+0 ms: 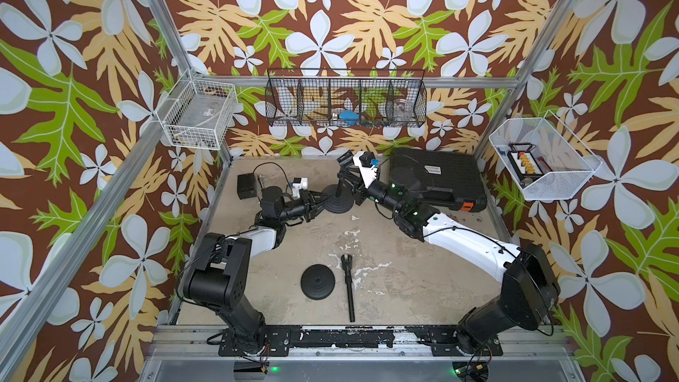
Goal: Assemble a microphone stand
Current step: Screw the microphone stand pole into the microphone stand base.
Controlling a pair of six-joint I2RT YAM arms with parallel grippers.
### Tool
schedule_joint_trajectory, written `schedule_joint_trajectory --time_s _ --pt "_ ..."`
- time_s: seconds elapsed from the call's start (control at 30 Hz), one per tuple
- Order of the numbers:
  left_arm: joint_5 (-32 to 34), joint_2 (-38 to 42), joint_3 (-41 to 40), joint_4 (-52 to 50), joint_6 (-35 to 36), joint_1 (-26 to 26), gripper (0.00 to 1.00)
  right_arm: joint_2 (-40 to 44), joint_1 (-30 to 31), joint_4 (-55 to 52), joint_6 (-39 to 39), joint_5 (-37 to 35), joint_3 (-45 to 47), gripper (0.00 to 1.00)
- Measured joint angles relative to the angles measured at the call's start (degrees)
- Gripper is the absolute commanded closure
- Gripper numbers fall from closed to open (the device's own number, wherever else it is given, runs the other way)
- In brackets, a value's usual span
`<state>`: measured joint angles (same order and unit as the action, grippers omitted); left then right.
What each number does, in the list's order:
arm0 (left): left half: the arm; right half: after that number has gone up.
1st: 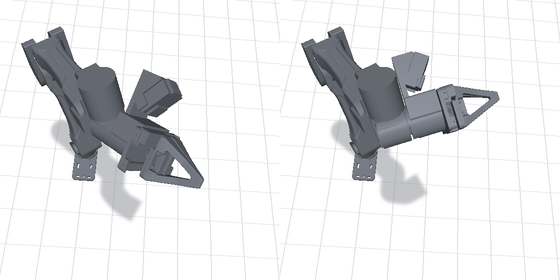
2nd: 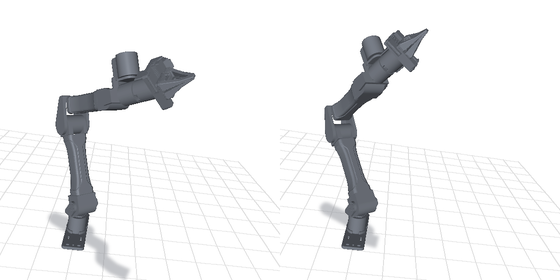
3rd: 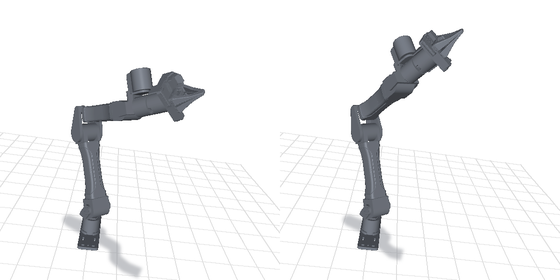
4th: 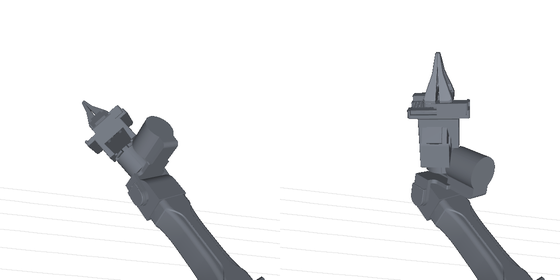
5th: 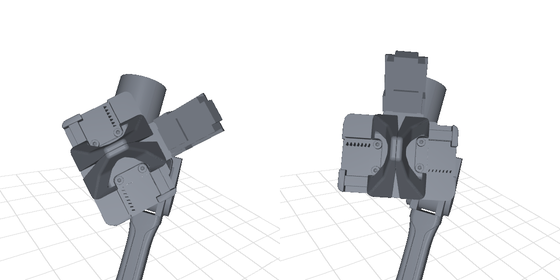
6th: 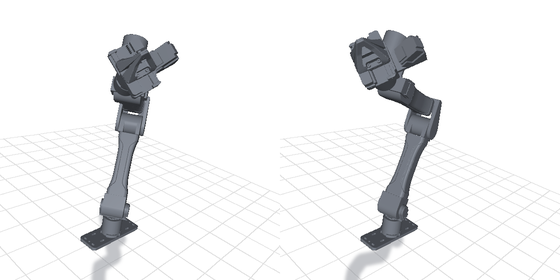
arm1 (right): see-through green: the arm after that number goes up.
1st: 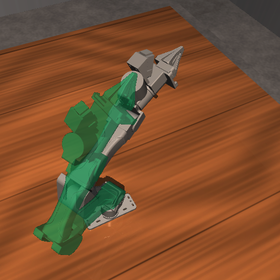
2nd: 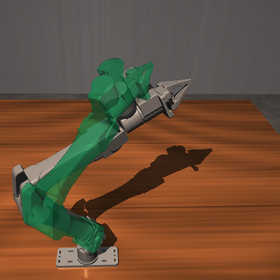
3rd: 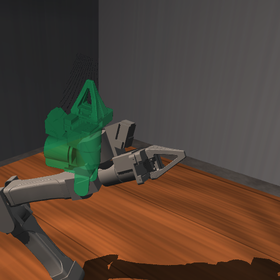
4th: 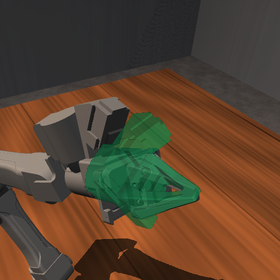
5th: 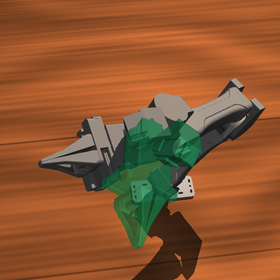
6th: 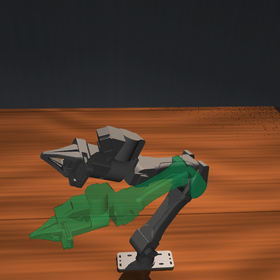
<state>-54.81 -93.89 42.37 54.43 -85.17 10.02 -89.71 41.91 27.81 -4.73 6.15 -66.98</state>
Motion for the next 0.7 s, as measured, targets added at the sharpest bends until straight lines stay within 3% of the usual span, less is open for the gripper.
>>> schedule_joint_trajectory --time_s 0.1,0.17,0.2,0.27,0.3,0.37,0.5,0.7 --pt "0.11 0.0 0.0 0.76 -0.31 -0.02 1.0 -1.46 5.9 0.48 -0.37 -17.9 -1.62 1.0" --pt "0.5 0.0 0.0 1.03 -0.59 -0.07 1.0 -3.13 7.82 0.31 -0.37 -25.0 -3.54 1.0" --pt "0.79 0.0 0.0 1.03 -0.7 -0.07 1.0 -3.8 8.33 -0.07 -0.72 -27.61 -4.42 0.93" --pt "1.18 0.0 0.0 1.05 -1.03 -0.04 1.0 -4.33 8.74 -0.72 -1.01 -29.79 -5.33 0.56" --pt "0.98 0.0 0.0 1.09 -1.22 -0.04 1.0 -4.28 8.72 -1.27 -0.94 -29.99 -5.53 0.42" --pt "1.46 -0.07 0.0 1.81 -1.86 -0.09 1.0 -3.45 8.09 -3.28 0.13 -29.86 -5.46 0.29" --pt "1.99 -0.31 0.0 2.43 -1.92 -0.55 1.0 0.5 3.48 -5.4 1.77 -17.64 -3.19 0.25" --pt "2.01 -0.39 0.0 2.45 -1.92 -0.76 1.0 2.23 -6.56 -7.04 5.03 12.94 -2.75 0.31"
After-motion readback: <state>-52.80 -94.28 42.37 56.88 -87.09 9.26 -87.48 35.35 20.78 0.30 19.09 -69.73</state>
